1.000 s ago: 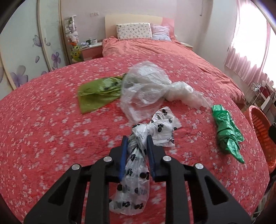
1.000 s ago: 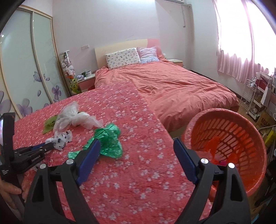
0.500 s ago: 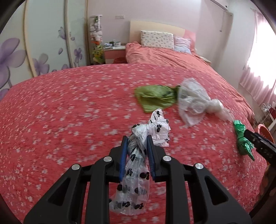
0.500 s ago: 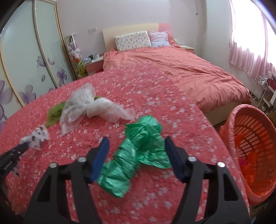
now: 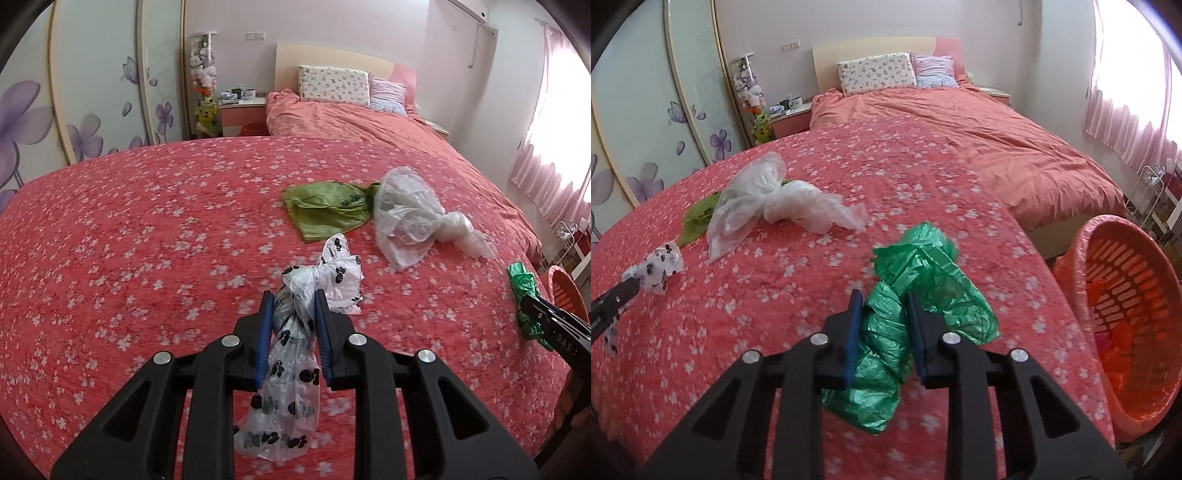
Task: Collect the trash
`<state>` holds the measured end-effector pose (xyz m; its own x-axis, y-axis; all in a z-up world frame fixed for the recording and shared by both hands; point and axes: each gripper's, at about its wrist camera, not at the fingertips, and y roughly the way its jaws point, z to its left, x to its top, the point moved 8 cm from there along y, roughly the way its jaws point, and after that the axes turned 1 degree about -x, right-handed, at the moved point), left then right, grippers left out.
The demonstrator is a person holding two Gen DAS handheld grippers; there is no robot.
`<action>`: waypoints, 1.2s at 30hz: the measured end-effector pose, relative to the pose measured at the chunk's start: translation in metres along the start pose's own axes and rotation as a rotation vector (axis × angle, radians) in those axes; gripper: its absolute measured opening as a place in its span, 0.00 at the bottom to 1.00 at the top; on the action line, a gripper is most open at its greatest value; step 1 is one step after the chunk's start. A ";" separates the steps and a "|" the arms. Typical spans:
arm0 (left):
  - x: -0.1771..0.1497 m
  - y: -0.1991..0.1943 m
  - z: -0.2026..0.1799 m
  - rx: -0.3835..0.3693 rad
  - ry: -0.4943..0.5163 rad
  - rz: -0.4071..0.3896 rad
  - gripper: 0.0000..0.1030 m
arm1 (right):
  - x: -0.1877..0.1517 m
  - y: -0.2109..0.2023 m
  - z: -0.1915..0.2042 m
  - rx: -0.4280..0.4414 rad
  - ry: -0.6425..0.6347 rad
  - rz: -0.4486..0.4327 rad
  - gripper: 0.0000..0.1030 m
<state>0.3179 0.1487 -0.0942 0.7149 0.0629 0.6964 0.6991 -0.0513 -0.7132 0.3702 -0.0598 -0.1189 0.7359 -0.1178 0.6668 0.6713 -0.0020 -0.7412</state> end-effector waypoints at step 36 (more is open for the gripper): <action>0.007 -0.039 -0.203 -0.289 0.156 -0.052 0.22 | -0.003 -0.112 -0.144 -0.068 0.194 -0.252 0.24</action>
<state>0.2973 -0.0510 -0.0446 0.6556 -0.0789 0.7510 0.6923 -0.3344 -0.6395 0.2799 -0.2017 -0.0496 0.5121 -0.2925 0.8076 0.8180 -0.1206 -0.5624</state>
